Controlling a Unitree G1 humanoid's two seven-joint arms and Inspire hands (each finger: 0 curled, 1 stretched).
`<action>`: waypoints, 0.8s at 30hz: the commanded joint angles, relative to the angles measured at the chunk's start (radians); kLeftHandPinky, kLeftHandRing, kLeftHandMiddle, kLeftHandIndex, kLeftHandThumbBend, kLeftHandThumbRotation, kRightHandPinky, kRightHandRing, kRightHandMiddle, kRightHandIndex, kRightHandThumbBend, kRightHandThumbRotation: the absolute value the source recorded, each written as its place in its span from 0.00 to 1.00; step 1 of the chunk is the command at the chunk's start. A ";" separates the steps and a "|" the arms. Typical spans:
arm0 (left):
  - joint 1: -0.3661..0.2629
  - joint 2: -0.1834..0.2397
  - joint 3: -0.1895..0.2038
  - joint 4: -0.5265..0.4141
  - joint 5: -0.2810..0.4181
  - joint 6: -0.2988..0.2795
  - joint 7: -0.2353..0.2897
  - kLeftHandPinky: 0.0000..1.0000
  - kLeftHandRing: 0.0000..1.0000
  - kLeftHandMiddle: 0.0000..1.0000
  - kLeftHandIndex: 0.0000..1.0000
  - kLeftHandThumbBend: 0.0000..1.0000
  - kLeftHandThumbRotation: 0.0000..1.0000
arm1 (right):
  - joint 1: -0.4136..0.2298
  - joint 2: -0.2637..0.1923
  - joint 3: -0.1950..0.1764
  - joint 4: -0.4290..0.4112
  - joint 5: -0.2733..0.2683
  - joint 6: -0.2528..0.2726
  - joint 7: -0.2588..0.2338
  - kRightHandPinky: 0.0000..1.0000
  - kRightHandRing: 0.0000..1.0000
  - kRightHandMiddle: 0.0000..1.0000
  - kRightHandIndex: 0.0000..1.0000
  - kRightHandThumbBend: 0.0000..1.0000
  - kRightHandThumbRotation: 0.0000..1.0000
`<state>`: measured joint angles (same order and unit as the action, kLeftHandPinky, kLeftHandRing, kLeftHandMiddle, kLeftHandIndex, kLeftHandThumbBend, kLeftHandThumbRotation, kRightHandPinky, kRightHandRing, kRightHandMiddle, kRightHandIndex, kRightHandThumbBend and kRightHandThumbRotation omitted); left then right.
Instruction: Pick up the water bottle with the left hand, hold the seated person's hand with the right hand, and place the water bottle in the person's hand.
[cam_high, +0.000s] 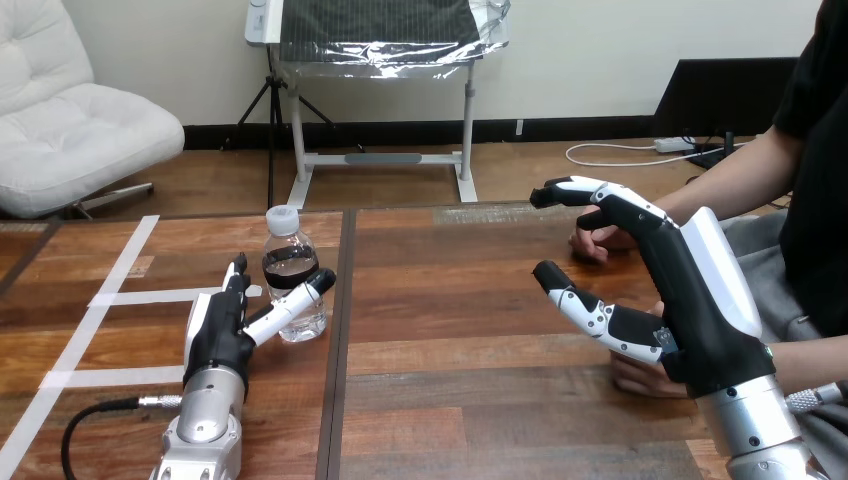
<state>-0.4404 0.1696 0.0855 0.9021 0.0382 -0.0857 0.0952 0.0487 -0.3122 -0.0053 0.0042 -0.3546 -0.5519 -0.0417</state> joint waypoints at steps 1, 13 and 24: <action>-0.115 0.033 -0.028 0.018 0.044 0.006 0.017 0.96 1.00 1.00 1.00 1.00 0.45 | -0.053 0.000 -0.001 -0.026 0.006 -0.016 -0.005 0.70 0.79 0.80 0.71 0.44 0.03; -0.175 0.052 -0.074 0.127 0.133 -0.016 0.067 0.85 0.95 0.99 1.00 1.00 0.44 | -0.049 0.002 -0.002 -0.028 0.001 -0.015 -0.009 0.69 0.79 0.79 0.70 0.45 0.01; -0.254 0.063 -0.144 0.224 0.235 -0.002 0.120 0.79 0.91 0.96 0.97 1.00 0.47 | -0.038 0.002 -0.008 -0.033 -0.012 -0.017 -0.021 0.69 0.78 0.79 0.70 0.45 0.04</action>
<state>-0.5837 0.2068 -0.0274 1.1005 0.2410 -0.0830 0.1917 0.0491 -0.3122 -0.0053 0.0042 -0.3599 -0.5542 -0.0426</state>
